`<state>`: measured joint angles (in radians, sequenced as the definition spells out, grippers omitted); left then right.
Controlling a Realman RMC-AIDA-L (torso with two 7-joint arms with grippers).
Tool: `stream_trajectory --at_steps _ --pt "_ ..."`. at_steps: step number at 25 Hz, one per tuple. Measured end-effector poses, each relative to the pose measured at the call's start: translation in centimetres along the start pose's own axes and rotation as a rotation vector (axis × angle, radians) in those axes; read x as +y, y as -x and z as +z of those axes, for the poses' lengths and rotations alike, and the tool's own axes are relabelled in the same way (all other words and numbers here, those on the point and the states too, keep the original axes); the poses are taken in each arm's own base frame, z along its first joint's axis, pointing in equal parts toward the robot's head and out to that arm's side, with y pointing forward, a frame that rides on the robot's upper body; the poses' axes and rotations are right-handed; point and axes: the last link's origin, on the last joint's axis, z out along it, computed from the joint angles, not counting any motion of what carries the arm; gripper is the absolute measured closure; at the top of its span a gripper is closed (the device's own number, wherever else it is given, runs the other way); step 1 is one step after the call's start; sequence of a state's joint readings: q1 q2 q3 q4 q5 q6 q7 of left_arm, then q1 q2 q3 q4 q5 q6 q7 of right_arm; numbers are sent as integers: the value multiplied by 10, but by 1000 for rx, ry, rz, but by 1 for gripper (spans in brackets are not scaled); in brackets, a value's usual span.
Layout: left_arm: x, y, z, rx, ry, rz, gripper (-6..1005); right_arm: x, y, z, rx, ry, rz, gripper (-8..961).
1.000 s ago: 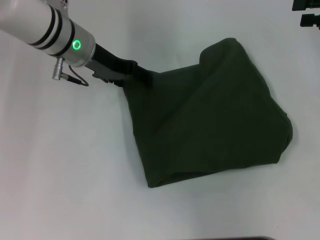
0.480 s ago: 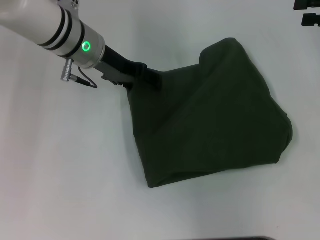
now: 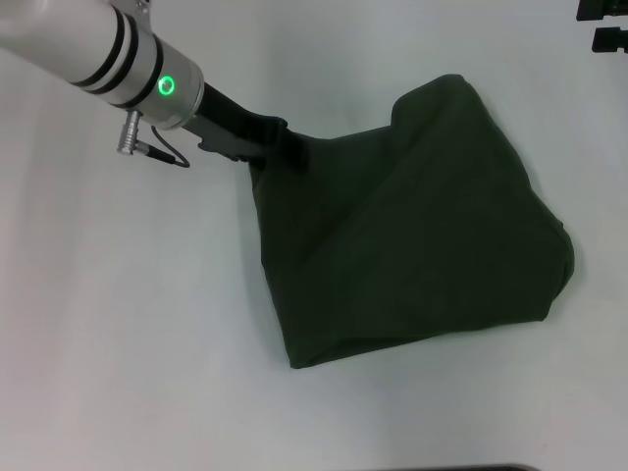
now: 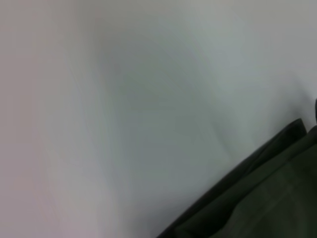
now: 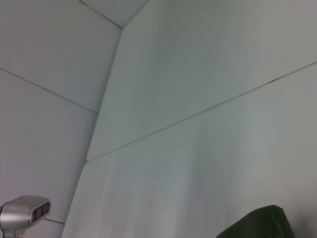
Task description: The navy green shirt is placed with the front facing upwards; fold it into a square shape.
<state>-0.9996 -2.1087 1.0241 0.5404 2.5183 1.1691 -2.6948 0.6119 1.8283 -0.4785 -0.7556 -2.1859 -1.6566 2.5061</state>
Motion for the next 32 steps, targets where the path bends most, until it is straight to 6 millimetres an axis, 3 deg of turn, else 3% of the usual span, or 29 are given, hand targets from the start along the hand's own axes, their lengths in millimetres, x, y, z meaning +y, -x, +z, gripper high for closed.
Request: stream_trajectory --at_steps 10,18,24,32 --pt "3 1 -2 -20 2 19 673 -1 -1 0 4 -1 2 235" --pt "2 -1 -8 -8 10 19 876 -1 -2 0 7 -2 3 235" --pt "-3 0 -11 -6 6 4 954 -1 -2 0 6 -2 3 234" --pt "-22 3 -20 23 0 -64 954 0 -2 2 11 -1 2 234"
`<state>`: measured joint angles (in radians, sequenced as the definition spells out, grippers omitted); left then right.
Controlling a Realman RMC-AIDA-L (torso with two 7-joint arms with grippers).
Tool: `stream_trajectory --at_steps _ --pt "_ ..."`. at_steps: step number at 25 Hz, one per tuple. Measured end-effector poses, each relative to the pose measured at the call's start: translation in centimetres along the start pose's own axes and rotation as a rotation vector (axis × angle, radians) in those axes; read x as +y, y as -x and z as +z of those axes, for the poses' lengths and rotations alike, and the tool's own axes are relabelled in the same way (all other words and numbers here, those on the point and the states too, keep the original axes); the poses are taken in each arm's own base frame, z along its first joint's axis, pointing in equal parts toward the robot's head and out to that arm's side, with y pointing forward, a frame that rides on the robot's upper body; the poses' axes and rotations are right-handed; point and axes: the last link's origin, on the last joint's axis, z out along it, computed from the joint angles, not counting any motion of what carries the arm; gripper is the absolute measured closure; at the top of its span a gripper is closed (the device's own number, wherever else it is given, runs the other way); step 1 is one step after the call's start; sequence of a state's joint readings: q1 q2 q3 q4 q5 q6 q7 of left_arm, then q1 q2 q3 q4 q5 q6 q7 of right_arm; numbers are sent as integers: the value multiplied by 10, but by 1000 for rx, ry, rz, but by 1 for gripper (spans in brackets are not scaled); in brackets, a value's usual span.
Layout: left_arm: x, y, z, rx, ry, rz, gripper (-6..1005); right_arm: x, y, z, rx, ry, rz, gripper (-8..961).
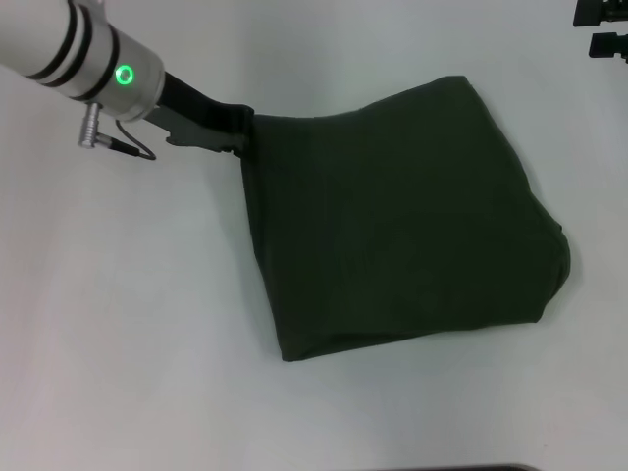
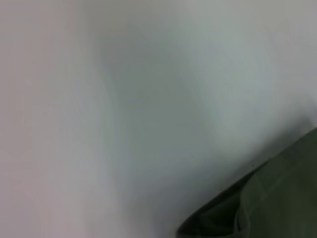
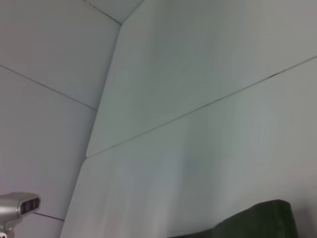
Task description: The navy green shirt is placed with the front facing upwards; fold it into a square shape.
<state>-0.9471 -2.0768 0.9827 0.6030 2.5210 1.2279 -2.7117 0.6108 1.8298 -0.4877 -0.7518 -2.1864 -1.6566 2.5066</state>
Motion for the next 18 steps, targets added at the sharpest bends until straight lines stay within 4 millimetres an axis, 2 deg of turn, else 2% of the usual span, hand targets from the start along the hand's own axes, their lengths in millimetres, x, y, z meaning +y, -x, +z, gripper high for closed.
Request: stream_trajectory --at_steps 14,16,18 --pt "-10 2 -3 23 -4 -31 953 2 1 2 3 5 -5 235" --pt "-15 3 -4 28 -12 -47 930 2 1 2 1 5 -3 234" --pt "-19 3 -6 38 -16 -61 859 1 1 1 -1 5 -2 234"
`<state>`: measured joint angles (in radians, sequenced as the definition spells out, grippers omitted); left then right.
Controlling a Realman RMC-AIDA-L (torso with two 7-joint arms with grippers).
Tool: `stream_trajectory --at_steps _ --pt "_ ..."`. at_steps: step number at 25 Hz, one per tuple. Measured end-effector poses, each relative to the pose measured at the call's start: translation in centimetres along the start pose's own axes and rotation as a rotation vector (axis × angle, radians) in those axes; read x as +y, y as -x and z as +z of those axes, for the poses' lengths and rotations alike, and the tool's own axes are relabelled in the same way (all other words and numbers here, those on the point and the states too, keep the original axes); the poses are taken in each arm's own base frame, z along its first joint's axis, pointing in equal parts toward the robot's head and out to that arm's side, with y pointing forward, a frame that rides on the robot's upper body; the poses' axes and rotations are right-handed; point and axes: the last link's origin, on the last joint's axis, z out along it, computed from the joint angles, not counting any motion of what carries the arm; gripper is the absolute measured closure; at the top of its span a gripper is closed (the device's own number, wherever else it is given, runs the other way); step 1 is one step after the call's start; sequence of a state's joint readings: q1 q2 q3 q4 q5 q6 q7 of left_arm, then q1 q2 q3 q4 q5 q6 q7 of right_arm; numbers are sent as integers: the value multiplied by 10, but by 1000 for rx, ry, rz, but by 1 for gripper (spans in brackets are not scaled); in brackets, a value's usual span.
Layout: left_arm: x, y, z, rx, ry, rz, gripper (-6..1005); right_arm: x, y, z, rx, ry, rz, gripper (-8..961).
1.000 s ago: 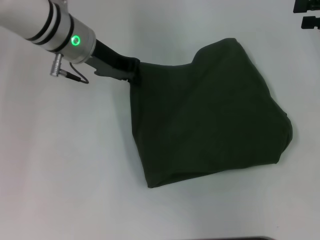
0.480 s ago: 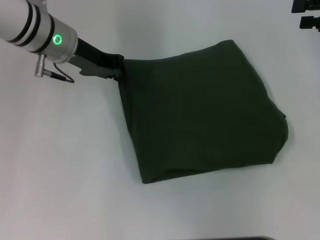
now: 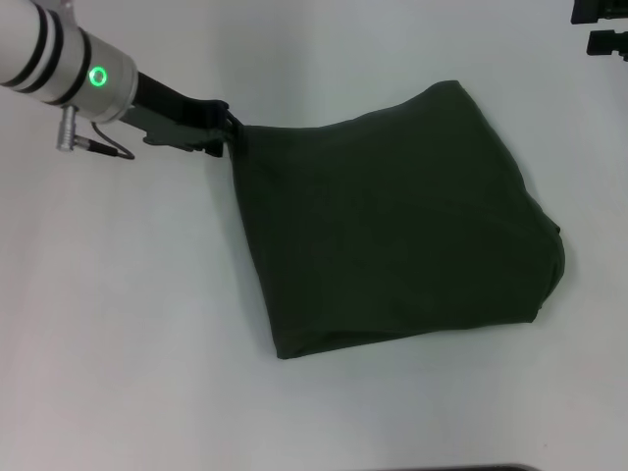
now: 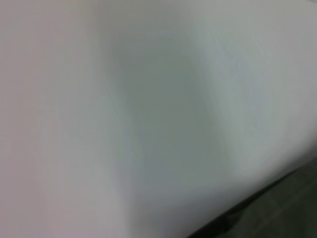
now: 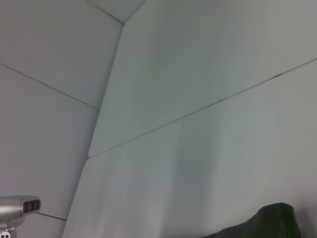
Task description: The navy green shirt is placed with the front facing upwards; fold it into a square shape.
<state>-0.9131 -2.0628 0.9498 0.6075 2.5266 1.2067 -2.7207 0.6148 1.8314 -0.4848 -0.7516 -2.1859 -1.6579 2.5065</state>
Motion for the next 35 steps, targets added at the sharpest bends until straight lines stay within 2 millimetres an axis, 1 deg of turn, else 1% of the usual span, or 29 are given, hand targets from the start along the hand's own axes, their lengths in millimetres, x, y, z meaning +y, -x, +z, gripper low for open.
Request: stream_trajectory --at_steps 3,7,9,12,16,18,20,24,29,35 --pt "-8 -2 -9 34 -2 -17 753 -1 0 -1 -2 0 2 234" --pt "-21 -2 -38 76 26 -43 609 -1 0 -2 -1 -3 2 234" --pt "-21 6 -49 43 63 -28 536 -2 -1 -2 5 -7 -1 234" --pt "-14 22 -57 -42 154 13 536 -2 -2 -2 10 -10 -7 234" --pt "8 46 -58 -137 334 61 536 -2 -4 -1 22 -8 -11 234" --pt "17 52 -57 -153 386 76 536 -1 -5 0 36 -11 -16 234" --pt "19 55 -56 -159 401 80 536 0 -8 3 67 -12 -25 234" --pt "15 59 -58 -160 421 59 536 -1 -18 4 144 -21 -41 235" --pt "6 58 -68 -132 436 29 536 -5 -24 0 170 -45 -37 235" --pt "0 59 -71 -115 432 12 536 -7 -30 -1 223 -60 -34 235"
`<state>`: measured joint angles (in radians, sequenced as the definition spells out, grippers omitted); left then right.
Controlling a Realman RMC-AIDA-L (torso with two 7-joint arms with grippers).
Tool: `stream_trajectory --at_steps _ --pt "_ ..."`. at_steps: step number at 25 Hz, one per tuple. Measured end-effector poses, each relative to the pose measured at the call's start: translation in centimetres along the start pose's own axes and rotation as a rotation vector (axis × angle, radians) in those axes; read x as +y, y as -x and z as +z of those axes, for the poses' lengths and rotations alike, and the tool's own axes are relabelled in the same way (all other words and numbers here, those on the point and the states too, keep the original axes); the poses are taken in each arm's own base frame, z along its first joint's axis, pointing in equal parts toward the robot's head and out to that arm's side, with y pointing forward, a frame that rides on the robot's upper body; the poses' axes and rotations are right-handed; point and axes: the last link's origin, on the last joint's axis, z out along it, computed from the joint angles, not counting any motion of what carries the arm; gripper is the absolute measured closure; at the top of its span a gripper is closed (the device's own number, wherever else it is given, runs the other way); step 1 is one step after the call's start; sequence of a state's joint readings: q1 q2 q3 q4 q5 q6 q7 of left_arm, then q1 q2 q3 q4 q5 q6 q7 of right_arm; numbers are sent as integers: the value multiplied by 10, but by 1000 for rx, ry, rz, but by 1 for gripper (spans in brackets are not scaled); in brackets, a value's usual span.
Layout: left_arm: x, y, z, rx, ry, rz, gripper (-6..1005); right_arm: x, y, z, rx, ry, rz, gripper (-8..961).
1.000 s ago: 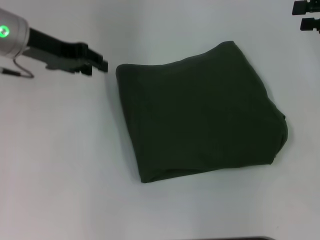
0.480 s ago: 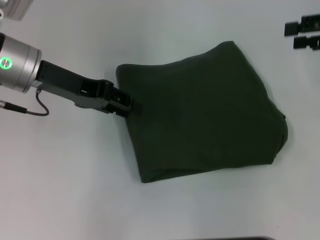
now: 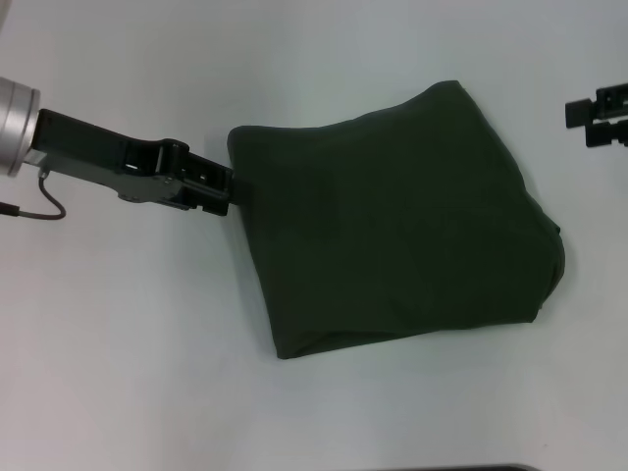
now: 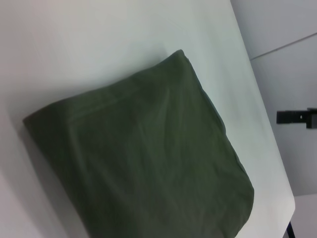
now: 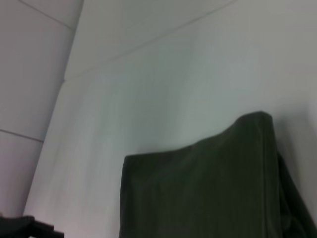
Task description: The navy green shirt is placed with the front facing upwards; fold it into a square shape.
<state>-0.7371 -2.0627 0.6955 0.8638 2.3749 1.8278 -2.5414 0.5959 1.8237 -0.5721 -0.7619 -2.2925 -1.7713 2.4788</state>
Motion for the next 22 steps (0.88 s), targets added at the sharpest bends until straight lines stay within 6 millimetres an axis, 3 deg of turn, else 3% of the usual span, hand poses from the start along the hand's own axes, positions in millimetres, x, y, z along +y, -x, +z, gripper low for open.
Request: stream_trajectory --at_steps 7,13,22 --pt "-5 0 -1 21 -9 -14 536 1 -29 -1 184 22 -58 235" --pt "-9 -1 -2 32 -8 -23 537 -11 -58 2 214 54 -108 234" --pt "-7 -3 -2 41 2 -18 537 -31 -82 28 244 -8 -93 234"
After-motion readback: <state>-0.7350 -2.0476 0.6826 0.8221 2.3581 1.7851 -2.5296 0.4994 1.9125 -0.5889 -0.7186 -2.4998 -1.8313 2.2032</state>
